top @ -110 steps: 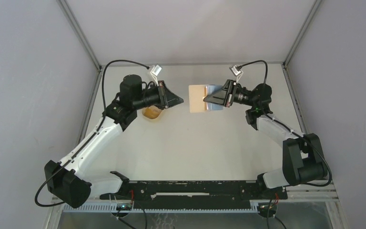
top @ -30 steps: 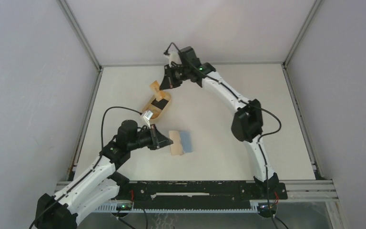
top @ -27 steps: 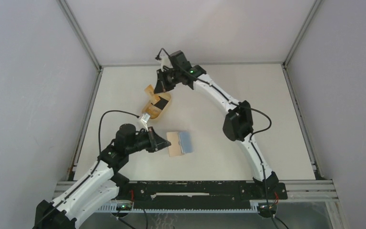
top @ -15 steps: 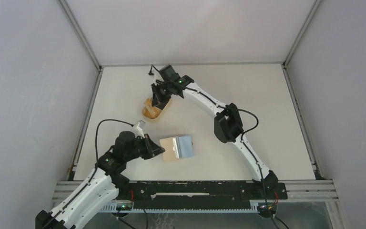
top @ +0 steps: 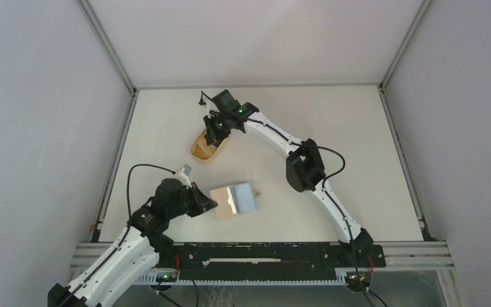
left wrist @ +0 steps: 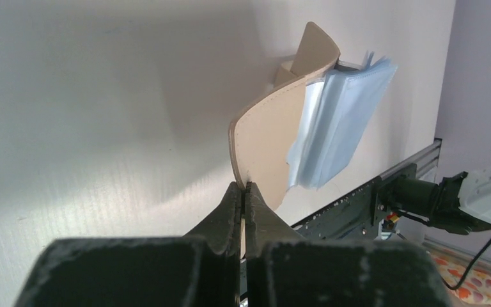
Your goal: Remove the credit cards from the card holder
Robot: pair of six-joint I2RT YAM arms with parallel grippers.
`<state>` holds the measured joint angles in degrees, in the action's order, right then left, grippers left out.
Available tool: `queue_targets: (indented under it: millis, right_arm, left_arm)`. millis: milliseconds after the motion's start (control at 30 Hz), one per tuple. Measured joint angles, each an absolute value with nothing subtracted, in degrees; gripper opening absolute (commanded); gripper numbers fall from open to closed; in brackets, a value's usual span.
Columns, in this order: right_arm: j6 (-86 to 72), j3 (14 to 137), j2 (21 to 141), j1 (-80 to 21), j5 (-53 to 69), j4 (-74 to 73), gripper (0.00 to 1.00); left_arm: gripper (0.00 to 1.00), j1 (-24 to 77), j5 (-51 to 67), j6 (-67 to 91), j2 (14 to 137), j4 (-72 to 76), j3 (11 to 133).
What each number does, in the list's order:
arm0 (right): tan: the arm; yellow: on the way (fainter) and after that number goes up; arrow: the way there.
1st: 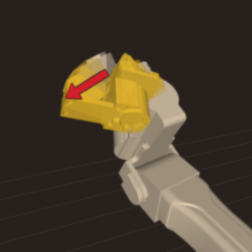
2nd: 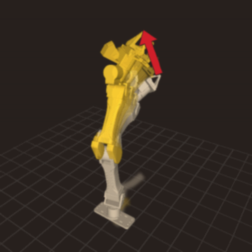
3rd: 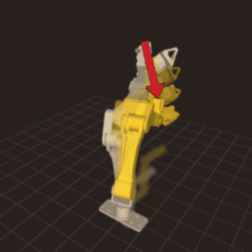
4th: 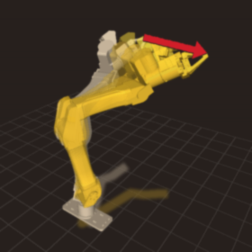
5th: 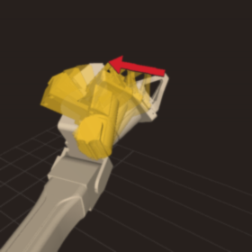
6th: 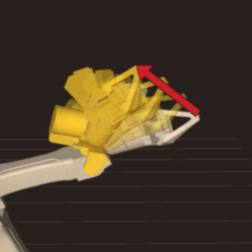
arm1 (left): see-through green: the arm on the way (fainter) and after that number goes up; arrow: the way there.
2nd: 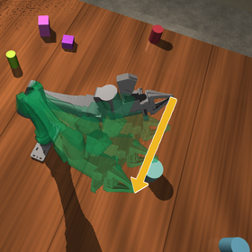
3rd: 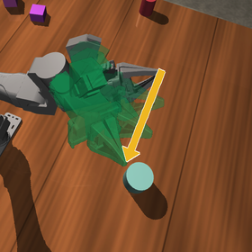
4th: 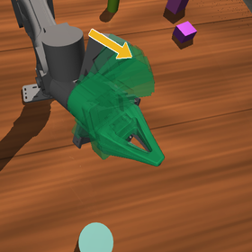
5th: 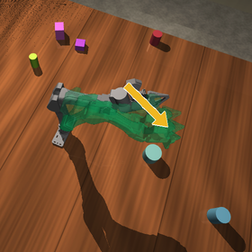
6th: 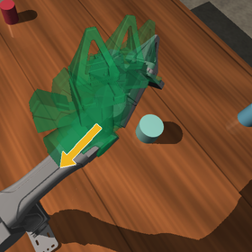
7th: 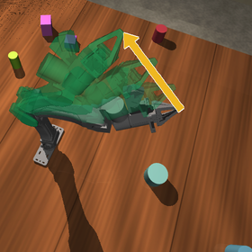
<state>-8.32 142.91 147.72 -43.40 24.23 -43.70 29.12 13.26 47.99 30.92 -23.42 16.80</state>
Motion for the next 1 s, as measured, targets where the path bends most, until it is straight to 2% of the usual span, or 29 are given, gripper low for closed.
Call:
queue_targets:
  millis: [100, 267, 333, 467, 567, 767, 833, 1000]
  right_arm:
    - [-7.7, 142.9, 148.0, -43.7, 24.0, -43.7, 0.03]
    - [-7.0, 142.9, 148.9, -44.7, 24.0, -43.7, 0.14]
    - [-6.8, 142.9, 149.3, -45.0, 24.1, -43.8, 0.23]
    - [-6.4, 142.9, 149.6, -45.5, 24.0, -44.5, 0.52]
    - [-6.1, 142.9, 149.6, -45.5, 23.5, -44.5, 0.62]
    - [-6.5, 138.8, 147.4, -44.2, 23.0, -43.5, 0.74]
    - [-6.7, 136.0, 145.0, -43.5, 23.0, -43.1, 0.77]
    - [-6.8, 133.9, 137.5, -40.1, 23.0, -42.9, 0.78]
  left_arm:
    - [0.0, 29.1, 12.1, 48.1, 31.0, -24.1, 16.8]
    - [0.0, 29.1, 11.0, 48.3, 31.4, -24.7, 16.8]
    - [0.0, 29.1, 10.6, 48.4, 32.0, -24.9, 16.8]
    - [0.0, 29.1, 9.3, 48.5, 33.4, -26.4, 16.8]
    - [0.0, 29.1, 7.5, 48.5, 34.3, -28.1, 17.0]
    - [0.0, 28.9, 4.1, 48.4, 35.8, -30.2, 17.5]
    - [0.08, 28.9, 3.3, 48.3, 36.9, -30.1, 17.7]
    - [0.46, 28.7, 0.0, 46.8, 41.9, -29.7, 19.2]
